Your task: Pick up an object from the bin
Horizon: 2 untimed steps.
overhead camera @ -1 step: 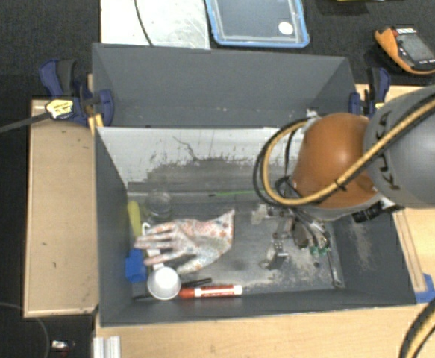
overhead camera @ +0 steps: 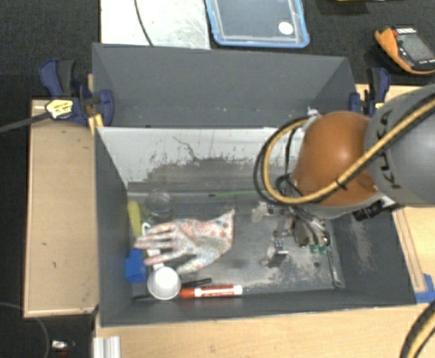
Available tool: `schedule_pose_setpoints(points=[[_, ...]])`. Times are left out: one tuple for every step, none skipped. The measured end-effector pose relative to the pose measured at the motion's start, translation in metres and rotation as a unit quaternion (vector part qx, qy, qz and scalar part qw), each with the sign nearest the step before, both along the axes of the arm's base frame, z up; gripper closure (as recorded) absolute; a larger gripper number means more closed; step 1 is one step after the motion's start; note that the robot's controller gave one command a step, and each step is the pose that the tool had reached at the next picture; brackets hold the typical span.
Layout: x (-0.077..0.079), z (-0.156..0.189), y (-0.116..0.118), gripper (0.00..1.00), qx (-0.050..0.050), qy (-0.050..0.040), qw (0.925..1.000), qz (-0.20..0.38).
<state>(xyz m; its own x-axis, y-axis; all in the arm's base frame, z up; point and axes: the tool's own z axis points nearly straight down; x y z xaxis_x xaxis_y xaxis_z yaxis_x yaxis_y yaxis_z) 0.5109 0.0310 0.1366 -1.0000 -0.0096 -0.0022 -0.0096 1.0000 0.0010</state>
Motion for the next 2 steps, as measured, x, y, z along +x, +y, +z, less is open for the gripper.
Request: schedule_pose_setpoints(points=[[0.034,-0.050,0.058,0.00,-0.001,-0.0041,0.9849,0.173],[0.032,-0.027,0.072,0.00,0.000,-0.0012,0.9892,0.147]])
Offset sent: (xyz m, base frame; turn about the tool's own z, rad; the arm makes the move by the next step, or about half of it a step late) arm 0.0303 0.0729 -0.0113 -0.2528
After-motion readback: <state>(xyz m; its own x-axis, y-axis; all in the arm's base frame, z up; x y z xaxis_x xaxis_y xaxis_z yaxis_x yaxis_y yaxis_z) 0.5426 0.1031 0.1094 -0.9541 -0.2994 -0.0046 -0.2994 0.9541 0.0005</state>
